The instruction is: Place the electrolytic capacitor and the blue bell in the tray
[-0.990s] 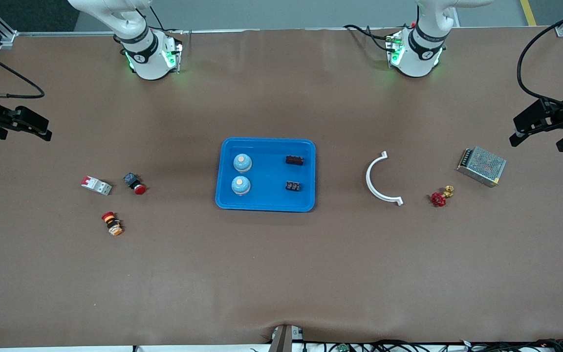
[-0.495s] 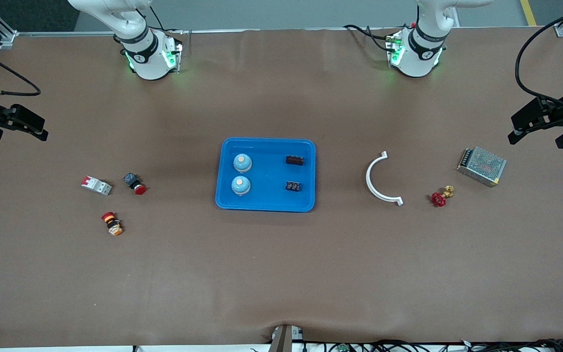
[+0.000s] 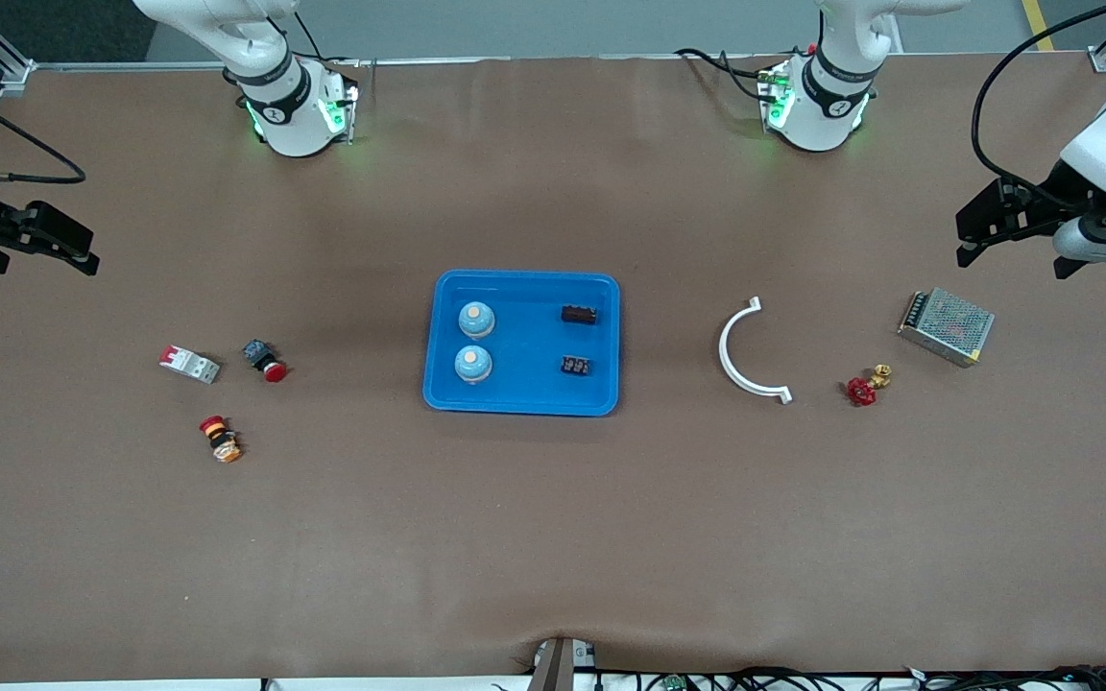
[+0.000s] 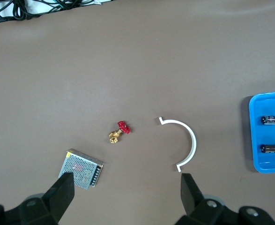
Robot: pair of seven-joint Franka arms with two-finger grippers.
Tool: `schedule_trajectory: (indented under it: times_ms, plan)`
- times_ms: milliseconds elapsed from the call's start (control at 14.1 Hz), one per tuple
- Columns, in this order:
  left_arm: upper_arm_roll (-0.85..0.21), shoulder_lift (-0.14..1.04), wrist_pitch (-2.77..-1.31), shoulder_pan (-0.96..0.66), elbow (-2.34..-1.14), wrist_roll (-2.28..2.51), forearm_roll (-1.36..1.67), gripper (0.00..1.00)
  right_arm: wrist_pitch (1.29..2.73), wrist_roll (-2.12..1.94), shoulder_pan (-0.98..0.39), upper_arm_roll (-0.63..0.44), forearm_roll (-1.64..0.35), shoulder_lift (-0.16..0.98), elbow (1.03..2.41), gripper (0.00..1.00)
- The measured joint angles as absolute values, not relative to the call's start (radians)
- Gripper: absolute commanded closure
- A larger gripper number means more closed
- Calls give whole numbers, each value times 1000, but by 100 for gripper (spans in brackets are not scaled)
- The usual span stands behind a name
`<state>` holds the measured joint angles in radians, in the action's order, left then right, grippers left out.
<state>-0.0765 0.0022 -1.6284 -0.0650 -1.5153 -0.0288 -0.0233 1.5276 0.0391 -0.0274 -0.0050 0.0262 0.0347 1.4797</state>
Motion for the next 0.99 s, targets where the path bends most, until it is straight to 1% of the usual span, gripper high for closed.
schedule_trajectory:
  times_ms: [353,990]
  plan:
    - [-76,2,-1625,-65,-1514,-29,-23,0,1586,35,-23,-9,26,43,1493,0]
    - [-75,2,-1588,-65,-1514,-45,-23,0,1585,21,16,-19,-16,49,1521,0]
